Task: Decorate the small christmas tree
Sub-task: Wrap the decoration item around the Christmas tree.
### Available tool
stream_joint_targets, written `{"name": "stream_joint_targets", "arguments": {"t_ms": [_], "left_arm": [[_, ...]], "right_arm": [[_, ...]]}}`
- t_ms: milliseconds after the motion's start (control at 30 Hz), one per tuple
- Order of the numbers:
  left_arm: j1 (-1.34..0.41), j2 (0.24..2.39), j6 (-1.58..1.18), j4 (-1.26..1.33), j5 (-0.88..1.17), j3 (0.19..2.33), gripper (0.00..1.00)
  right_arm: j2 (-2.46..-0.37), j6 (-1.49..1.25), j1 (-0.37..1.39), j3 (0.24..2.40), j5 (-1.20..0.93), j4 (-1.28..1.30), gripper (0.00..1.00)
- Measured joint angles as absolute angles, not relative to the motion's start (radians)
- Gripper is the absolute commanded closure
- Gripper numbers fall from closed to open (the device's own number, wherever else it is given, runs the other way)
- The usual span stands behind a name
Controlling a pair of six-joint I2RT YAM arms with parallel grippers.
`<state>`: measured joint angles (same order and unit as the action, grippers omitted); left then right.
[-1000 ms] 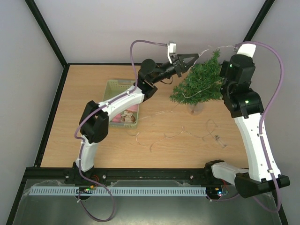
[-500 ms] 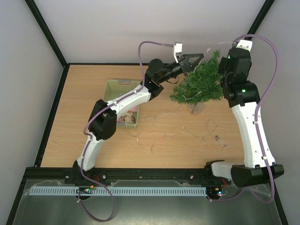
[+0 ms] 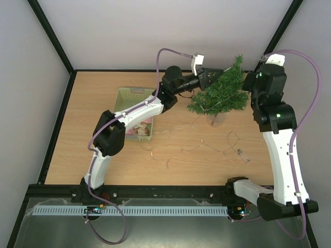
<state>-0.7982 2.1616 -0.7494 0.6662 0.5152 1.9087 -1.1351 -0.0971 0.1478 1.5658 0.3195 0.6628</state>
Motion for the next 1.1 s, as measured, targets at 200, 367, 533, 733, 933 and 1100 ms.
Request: {"name": "stream_joint_targets", "arguments": {"t_ms": [200,367,533,733,933,1100], "left_arm": [[-0.798,2.111,-0.724,0.657,0.542,1.856,0.83],[-0.797,2.06,-0.713,0.659,0.573,1.805,0.7],[-0.784,1.972,-0.661,0.648,0.584,1.67,0.61],[-0.762,1.768,-0.489,0.589,0.574,1.405,0.57],[-0.758,1.615,-0.173,0.452,0.549,1.201,0.55],[-0.759,1.62,0.062,0.312,0.548,1.086,0.52]], "right_arm": [[-1.085,-0.124,0.148,1.52,0.22,0.662,0.98],[-1.066,-0.144,0.148,1.448,0.131,0.663,0.98],[-1.037,-0.175,0.148,1.413,0.068,0.653,0.98],[-1.023,-0.222,0.148,1.399,0.016,0.641,0.98],[-1.015,-0.255,0.148,1.378,-0.025,0.626,0.98],[-1.002,-0.266,0.148,1.355,-0.038,0.612,0.98]]}}
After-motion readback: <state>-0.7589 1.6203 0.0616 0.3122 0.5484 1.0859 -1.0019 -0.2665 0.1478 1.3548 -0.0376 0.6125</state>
